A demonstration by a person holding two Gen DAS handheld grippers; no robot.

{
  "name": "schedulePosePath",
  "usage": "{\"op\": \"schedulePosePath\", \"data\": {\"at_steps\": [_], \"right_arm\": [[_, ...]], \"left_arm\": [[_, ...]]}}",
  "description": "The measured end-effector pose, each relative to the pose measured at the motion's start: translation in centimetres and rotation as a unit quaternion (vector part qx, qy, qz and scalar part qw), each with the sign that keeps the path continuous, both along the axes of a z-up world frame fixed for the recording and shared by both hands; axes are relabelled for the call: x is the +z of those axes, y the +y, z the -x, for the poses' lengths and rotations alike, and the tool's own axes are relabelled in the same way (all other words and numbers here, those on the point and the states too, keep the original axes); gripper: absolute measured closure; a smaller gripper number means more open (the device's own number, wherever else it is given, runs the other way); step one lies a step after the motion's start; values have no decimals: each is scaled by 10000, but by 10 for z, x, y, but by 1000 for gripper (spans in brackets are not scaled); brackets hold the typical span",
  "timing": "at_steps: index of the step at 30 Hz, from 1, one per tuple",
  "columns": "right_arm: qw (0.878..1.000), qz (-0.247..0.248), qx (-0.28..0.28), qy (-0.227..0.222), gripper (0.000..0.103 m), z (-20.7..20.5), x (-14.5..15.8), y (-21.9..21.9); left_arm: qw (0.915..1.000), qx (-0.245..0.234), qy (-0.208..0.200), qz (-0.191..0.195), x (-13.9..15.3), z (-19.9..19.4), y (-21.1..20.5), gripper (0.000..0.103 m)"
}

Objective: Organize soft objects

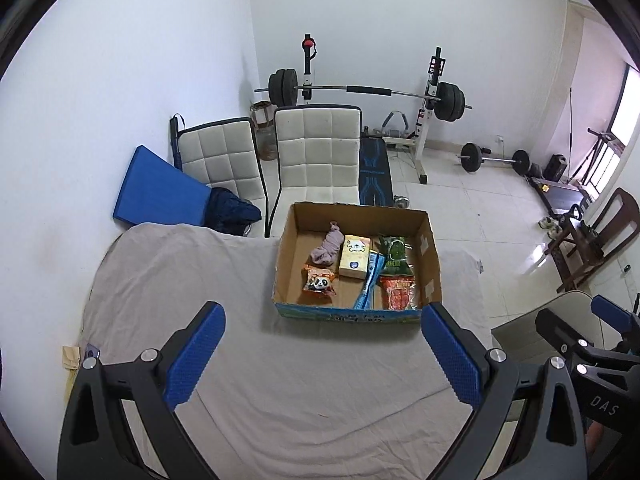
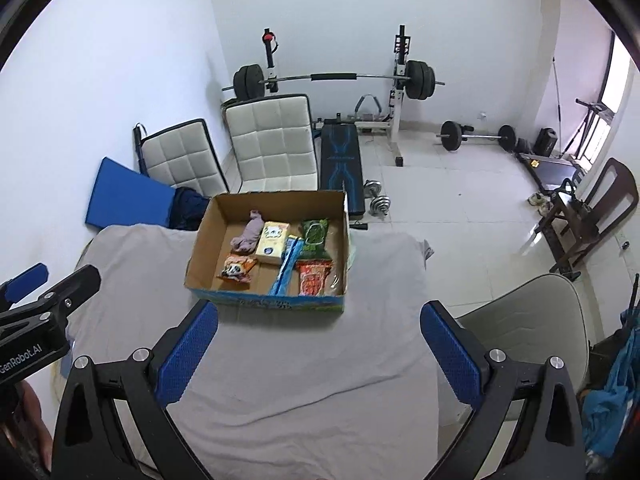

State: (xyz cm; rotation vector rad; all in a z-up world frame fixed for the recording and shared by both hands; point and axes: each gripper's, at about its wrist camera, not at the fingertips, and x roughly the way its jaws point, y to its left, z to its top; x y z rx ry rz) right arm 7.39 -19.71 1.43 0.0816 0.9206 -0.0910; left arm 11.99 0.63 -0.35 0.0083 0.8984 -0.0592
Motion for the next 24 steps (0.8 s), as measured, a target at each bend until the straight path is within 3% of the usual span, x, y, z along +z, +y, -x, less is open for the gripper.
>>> {"op": "schedulePosePath", "data": {"at_steps": [24], "right_arm": [[9999,94,-19,-74,0,-26,-5,1]], "left_arm": [[9999,48,-69,-97,4,-20,3,2]]}}
